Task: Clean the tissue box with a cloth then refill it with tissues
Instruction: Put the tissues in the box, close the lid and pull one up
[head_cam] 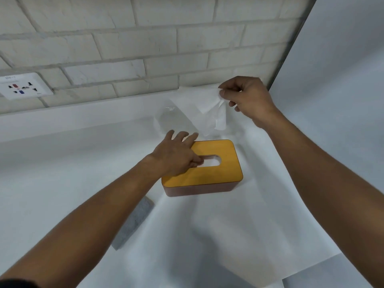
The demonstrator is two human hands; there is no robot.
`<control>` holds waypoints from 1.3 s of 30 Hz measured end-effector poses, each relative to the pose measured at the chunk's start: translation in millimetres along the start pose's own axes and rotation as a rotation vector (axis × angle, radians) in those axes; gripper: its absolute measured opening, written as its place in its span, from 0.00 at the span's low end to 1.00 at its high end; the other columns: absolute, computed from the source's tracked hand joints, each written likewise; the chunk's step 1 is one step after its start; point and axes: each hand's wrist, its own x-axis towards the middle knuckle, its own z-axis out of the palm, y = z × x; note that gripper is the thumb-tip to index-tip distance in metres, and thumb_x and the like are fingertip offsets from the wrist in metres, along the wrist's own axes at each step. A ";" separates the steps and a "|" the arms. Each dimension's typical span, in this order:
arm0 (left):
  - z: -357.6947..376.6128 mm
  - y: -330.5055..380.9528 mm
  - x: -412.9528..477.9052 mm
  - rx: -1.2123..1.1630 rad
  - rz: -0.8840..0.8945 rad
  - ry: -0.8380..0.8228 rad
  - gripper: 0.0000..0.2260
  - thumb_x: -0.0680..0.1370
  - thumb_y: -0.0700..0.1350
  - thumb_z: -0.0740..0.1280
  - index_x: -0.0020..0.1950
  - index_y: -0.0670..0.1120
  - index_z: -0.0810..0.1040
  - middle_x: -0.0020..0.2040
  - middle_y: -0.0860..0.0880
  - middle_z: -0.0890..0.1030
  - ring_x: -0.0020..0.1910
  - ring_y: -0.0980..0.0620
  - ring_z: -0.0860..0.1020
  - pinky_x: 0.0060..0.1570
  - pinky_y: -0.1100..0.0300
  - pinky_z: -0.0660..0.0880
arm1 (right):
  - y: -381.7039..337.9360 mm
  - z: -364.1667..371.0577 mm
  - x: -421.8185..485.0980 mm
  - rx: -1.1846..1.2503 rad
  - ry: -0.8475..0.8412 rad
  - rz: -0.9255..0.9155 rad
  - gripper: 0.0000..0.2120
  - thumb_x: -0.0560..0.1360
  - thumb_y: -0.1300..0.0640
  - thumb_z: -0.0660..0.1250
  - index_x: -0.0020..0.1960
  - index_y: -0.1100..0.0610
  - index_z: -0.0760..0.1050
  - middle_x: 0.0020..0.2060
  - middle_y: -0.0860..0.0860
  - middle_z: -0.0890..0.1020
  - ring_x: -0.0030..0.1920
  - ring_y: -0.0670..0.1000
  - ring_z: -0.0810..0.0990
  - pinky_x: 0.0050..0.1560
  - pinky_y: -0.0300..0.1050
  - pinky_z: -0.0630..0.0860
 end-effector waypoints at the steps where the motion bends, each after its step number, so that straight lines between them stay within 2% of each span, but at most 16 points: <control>1: -2.8 0.8 6.9 0.074 0.024 -0.042 0.17 0.86 0.63 0.50 0.71 0.73 0.70 0.85 0.44 0.51 0.81 0.36 0.56 0.76 0.34 0.55 | 2.3 2.3 -1.5 -0.014 -0.017 0.002 0.05 0.74 0.56 0.73 0.49 0.51 0.83 0.36 0.44 0.82 0.33 0.45 0.79 0.33 0.37 0.74; 5: -4.1 5.3 35.7 0.326 0.074 -0.110 0.21 0.86 0.63 0.46 0.78 0.67 0.64 0.85 0.41 0.48 0.81 0.36 0.56 0.73 0.30 0.51 | 12.3 7.8 -7.8 -0.047 -0.052 0.021 0.06 0.74 0.56 0.73 0.51 0.53 0.84 0.35 0.43 0.81 0.33 0.44 0.79 0.34 0.35 0.75; 9: -1.2 4.6 44.0 0.339 0.076 -0.164 0.24 0.85 0.64 0.48 0.81 0.63 0.61 0.85 0.41 0.44 0.82 0.37 0.54 0.74 0.30 0.50 | 19.7 6.3 -11.2 -0.045 -0.073 0.041 0.06 0.75 0.57 0.73 0.51 0.52 0.84 0.36 0.42 0.82 0.34 0.44 0.79 0.34 0.33 0.74; 11: -8.5 3.6 37.6 0.262 0.097 -0.203 0.19 0.85 0.63 0.53 0.75 0.65 0.71 0.85 0.43 0.46 0.81 0.38 0.57 0.75 0.32 0.54 | 23.0 4.1 -13.1 -0.056 -0.080 0.046 0.05 0.75 0.57 0.73 0.51 0.52 0.83 0.36 0.43 0.82 0.34 0.44 0.80 0.34 0.32 0.74; 13: -18.2 1.7 30.7 0.109 0.119 -0.219 0.11 0.85 0.57 0.60 0.61 0.63 0.82 0.85 0.47 0.50 0.76 0.39 0.63 0.71 0.38 0.63 | 25.7 4.1 -14.7 -0.070 -0.094 0.046 0.06 0.75 0.57 0.73 0.51 0.53 0.83 0.37 0.43 0.82 0.34 0.44 0.80 0.35 0.33 0.74; 16: -24.1 -3.4 23.7 -0.082 0.137 -0.197 0.10 0.84 0.53 0.63 0.58 0.65 0.83 0.84 0.47 0.52 0.73 0.41 0.68 0.67 0.44 0.68 | 30.4 4.8 -16.4 -0.065 -0.072 0.054 0.05 0.75 0.58 0.73 0.51 0.53 0.83 0.37 0.45 0.83 0.35 0.45 0.82 0.36 0.36 0.76; 19: -27.9 -6.0 4.7 -0.347 0.095 0.001 0.14 0.82 0.58 0.59 0.60 0.69 0.82 0.78 0.42 0.65 0.69 0.42 0.73 0.65 0.47 0.70 | 36.4 6.4 -19.7 -0.098 -0.058 0.024 0.05 0.75 0.59 0.72 0.51 0.55 0.83 0.38 0.49 0.84 0.36 0.46 0.85 0.38 0.42 0.82; 21: -31.0 -10.1 -13.6 -0.513 -0.015 0.179 0.19 0.75 0.61 0.55 0.55 0.67 0.85 0.71 0.48 0.75 0.67 0.46 0.76 0.62 0.48 0.74 | 39.6 12.3 -21.8 -0.185 -0.101 -0.002 0.05 0.75 0.57 0.72 0.50 0.53 0.83 0.40 0.47 0.84 0.38 0.46 0.85 0.41 0.44 0.83; 23: -33.6 -18.2 -27.6 -0.645 -0.205 0.379 0.16 0.71 0.60 0.59 0.47 0.63 0.85 0.60 0.56 0.79 0.57 0.52 0.80 0.52 0.49 0.79 | 40.0 20.0 -21.4 -0.368 -0.153 -0.042 0.05 0.75 0.53 0.71 0.51 0.47 0.82 0.43 0.43 0.84 0.41 0.46 0.83 0.44 0.44 0.80; 25: -34.9 -28.6 -30.9 -0.600 -0.315 0.567 0.09 0.71 0.56 0.65 0.45 0.60 0.85 0.57 0.55 0.78 0.51 0.52 0.79 0.44 0.54 0.78 | 36.2 26.9 -20.2 -0.485 -0.163 -0.089 0.05 0.76 0.52 0.69 0.51 0.45 0.82 0.45 0.42 0.84 0.43 0.47 0.82 0.46 0.43 0.77; 27: -34.3 -37.3 -27.0 -0.541 -0.285 0.606 0.09 0.72 0.56 0.69 0.47 0.58 0.87 0.65 0.51 0.76 0.57 0.50 0.78 0.47 0.54 0.77 | 31.3 31.4 -18.3 -0.529 -0.167 -0.121 0.05 0.77 0.52 0.69 0.51 0.45 0.83 0.44 0.42 0.83 0.43 0.47 0.80 0.45 0.43 0.76; 29: -37.1 -39.0 -21.1 -0.574 -0.160 0.524 0.10 0.73 0.58 0.71 0.51 0.60 0.88 0.72 0.51 0.75 0.64 0.47 0.75 0.57 0.50 0.76 | 26.2 34.4 -16.1 -0.568 -0.184 -0.153 0.05 0.76 0.51 0.69 0.50 0.44 0.83 0.43 0.41 0.83 0.44 0.45 0.79 0.46 0.44 0.76; 31: -37.8 -35.7 -11.5 -0.571 -0.094 0.497 0.10 0.75 0.55 0.73 0.55 0.59 0.87 0.69 0.53 0.80 0.63 0.45 0.77 0.59 0.49 0.76 | 21.5 35.6 -12.8 -0.481 -0.202 -0.160 0.05 0.76 0.52 0.70 0.49 0.44 0.83 0.42 0.40 0.83 0.43 0.44 0.80 0.49 0.48 0.79; 36: -39.6 -33.2 5.3 -0.681 -0.309 0.732 0.10 0.81 0.41 0.68 0.57 0.50 0.87 0.57 0.52 0.87 0.55 0.46 0.84 0.53 0.49 0.80 | 8.3 28.6 -12.2 -0.437 0.027 -0.233 0.13 0.77 0.44 0.68 0.59 0.45 0.80 0.54 0.42 0.82 0.42 0.43 0.81 0.50 0.43 0.76; 38: -41.6 -41.4 4.9 -0.752 -0.374 0.828 0.10 0.82 0.40 0.67 0.57 0.49 0.86 0.58 0.52 0.86 0.57 0.49 0.84 0.56 0.52 0.80 | -0.9 24.5 -21.5 -0.389 0.068 -0.267 0.11 0.76 0.44 0.68 0.54 0.47 0.82 0.50 0.42 0.83 0.39 0.41 0.80 0.45 0.39 0.74; 39: -44.2 -46.5 3.7 -0.817 -0.404 0.840 0.10 0.82 0.39 0.67 0.57 0.49 0.86 0.59 0.54 0.86 0.57 0.52 0.83 0.56 0.56 0.80 | -6.3 22.0 -27.3 -0.301 0.002 -0.237 0.10 0.76 0.45 0.68 0.50 0.49 0.83 0.45 0.42 0.84 0.37 0.42 0.80 0.43 0.39 0.75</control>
